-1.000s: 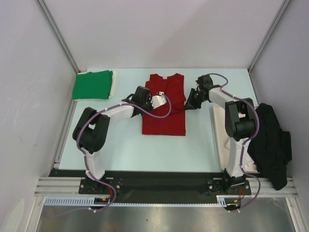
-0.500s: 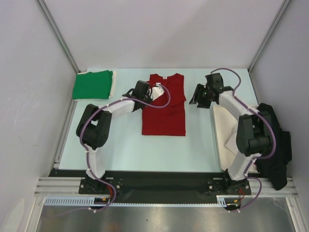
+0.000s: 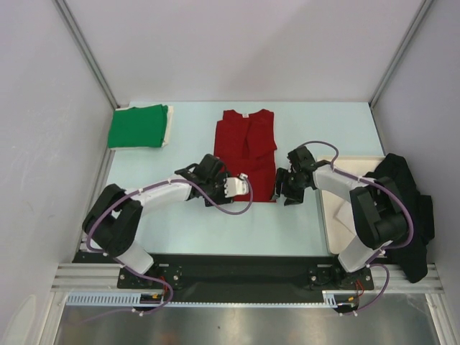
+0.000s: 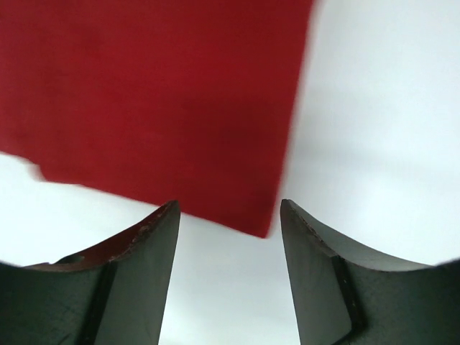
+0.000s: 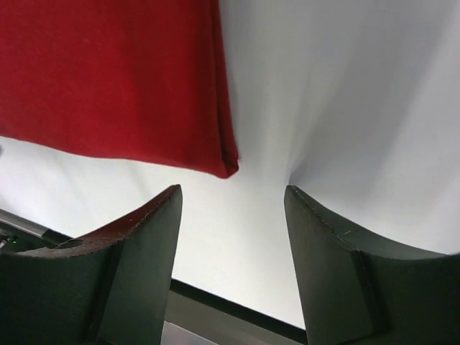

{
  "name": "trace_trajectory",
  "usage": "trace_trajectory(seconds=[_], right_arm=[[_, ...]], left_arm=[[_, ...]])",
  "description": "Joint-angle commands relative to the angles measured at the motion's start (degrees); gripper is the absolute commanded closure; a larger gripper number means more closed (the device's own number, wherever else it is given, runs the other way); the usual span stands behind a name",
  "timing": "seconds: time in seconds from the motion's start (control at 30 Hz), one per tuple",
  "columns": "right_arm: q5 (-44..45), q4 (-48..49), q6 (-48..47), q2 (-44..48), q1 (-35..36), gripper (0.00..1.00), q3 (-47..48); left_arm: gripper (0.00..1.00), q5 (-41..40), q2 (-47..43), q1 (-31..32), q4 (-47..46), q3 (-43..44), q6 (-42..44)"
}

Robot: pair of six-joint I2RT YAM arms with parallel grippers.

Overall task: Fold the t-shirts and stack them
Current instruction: Fold the tshirt

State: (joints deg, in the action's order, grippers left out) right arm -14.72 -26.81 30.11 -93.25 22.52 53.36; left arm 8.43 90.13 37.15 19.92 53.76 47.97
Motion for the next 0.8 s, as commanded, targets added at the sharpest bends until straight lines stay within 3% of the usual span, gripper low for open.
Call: trace_trajectory(seconds=[0.0, 0.2, 0.3, 0.33, 0.37, 0.4, 0.43, 0.53, 0.67, 0.77], right_arm=[[-1.62, 5.36, 2.41, -1.14, 0.06, 0.36, 0.07], [-2.42, 8.7, 3.9, -4.04, 0.5, 0.38, -1.24], [-2.77, 9.93, 4.34, -5.62, 0.33, 0.45, -1.6], [-2.94, 10.28, 4.43, -5.8, 0.33, 0.49, -1.51], [-3.29, 10.37, 4.61, -5.8, 0.24, 0.59, -1.68], [-3.38, 10.37, 4.61, -5.37, 0.41, 0.64, -1.86], [-3.38, 10.28, 4.78, -5.1, 0.33, 0.69, -2.12], [-3.56, 9.23, 4.44, -3.61, 0.33, 0.82, -2.56], [-4.44, 5.81, 3.12, -0.62, 0.94, 1.0, -3.35], [-5.22, 2.56, 2.33, 4.02, 1.73, 1.0, -5.63]], left_arm=[[0.36, 1.5, 1.63, -0.32, 1.26, -1.73, 3.1], [0.36, 2.03, 4.35, 0.47, 0.38, -1.9, 2.14], [0.37, 2.21, 5.93, 0.73, -0.58, -1.81, 1.26], [0.41, 1.86, 6.2, 0.82, -1.02, -1.9, 0.91], [0.46, 1.77, 6.55, 0.91, -1.29, -1.73, 0.47], [0.55, 1.77, 7.07, 0.91, -1.38, -1.64, -0.15], [0.74, 1.25, 7.25, 0.91, -1.38, -1.38, -0.67], [1.0, 0.02, 6.82, 0.91, -1.11, -0.93, -2.08], [1.0, 1.23, 4.01, 0.91, 1.43, -1.46, -4.02], [1.0, 3.52, 0.42, 1.0, 5.73, -2.51, -4.98]])
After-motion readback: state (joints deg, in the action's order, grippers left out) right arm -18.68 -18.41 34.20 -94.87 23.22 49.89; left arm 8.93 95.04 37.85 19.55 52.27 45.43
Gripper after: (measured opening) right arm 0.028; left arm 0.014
